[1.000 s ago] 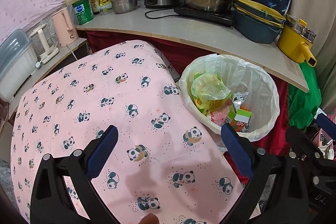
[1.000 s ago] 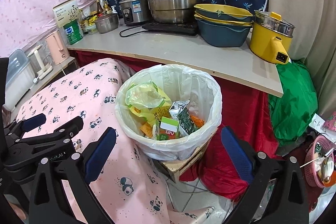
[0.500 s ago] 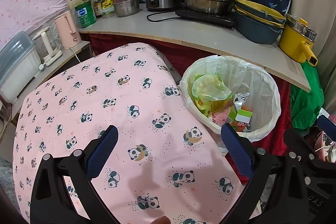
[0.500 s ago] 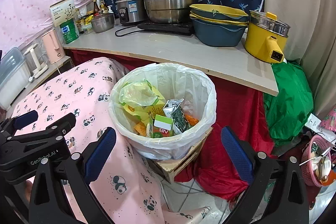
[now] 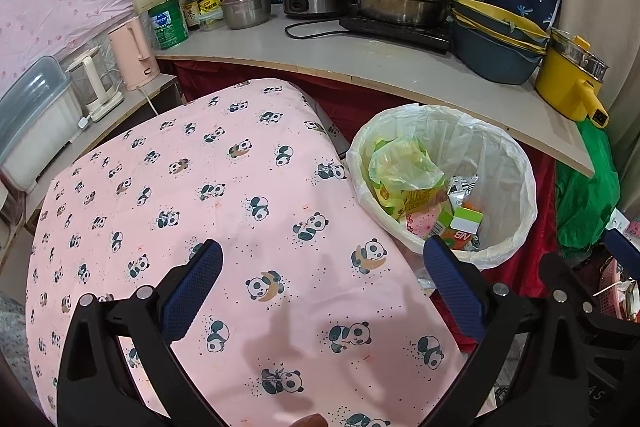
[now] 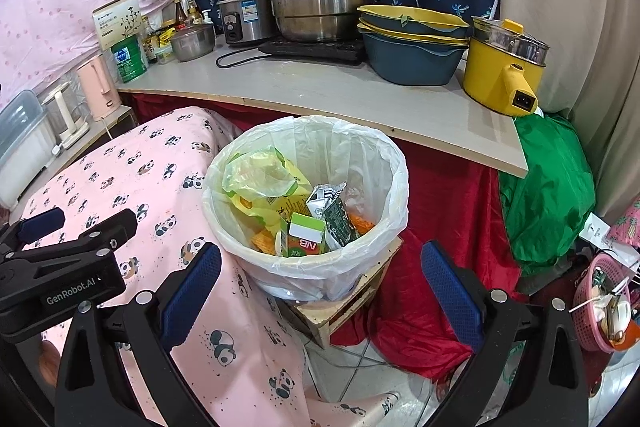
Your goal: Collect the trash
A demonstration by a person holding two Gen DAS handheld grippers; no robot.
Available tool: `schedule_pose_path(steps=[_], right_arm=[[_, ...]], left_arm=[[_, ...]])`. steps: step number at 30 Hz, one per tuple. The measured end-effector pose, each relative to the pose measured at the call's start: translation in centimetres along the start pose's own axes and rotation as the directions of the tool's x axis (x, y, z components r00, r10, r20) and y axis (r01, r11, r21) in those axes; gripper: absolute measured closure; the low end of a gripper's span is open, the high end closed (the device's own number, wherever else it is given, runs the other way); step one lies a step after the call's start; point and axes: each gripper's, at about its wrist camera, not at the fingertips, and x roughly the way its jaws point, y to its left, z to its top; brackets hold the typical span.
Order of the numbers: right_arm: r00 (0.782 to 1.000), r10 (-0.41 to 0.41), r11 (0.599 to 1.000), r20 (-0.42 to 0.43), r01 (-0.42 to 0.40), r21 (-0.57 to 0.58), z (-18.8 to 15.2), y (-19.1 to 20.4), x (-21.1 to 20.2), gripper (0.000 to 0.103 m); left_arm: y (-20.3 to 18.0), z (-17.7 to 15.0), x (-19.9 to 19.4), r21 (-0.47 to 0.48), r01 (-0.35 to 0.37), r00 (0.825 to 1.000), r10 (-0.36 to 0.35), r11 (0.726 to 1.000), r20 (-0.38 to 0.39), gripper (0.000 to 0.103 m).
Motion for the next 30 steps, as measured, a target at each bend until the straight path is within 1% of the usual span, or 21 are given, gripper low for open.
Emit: schedule_pose_path(steps=[5, 9, 20, 26, 30], right_arm=[[1.0, -0.005, 1.0, 0.003, 0.005, 0.001, -0.23, -0.03, -0.01, 0.006], [1.0, -0.01, 1.0, 0.002, 0.01, -0.001, -0.41, -0.03, -0.1, 0.006], [1.0, -0.013, 1.0, -0.002, 0.013, 0.002, -0.68, -0.25, -0.27, 0.007], [1.0, -0.013, 1.0, -0.005, 0.013, -0.002, -0.84, -0.21, -0.19, 0.007], [1.0, -0.012, 1.0, -0.005, 0.012, -0.002, -0.87, -0.21, -0.19, 0.007]], left_arm=[[-0.17, -0.05, 0.02, 0.01, -0.02, 1.0, 0.02, 1.0, -0.004, 0.007], [-0.2, -0.06, -0.14, 0.004, -0.011, 1.0, 0.011, 1.0, -0.001, 0.007], [-0.81, -0.37, -0.25, 0.038, 0.012, 1.0, -0.012, 0.999, -0.012, 0.007], [-0.74, -0.58, -0.31, 0.04, -0.02, 1.0, 0.02, 0.999, -0.005, 0.007], [-0.43, -0.57, -0.35, 0.031, -0.027, 1.0, 0.027, 0.999, -0.002, 0.007]])
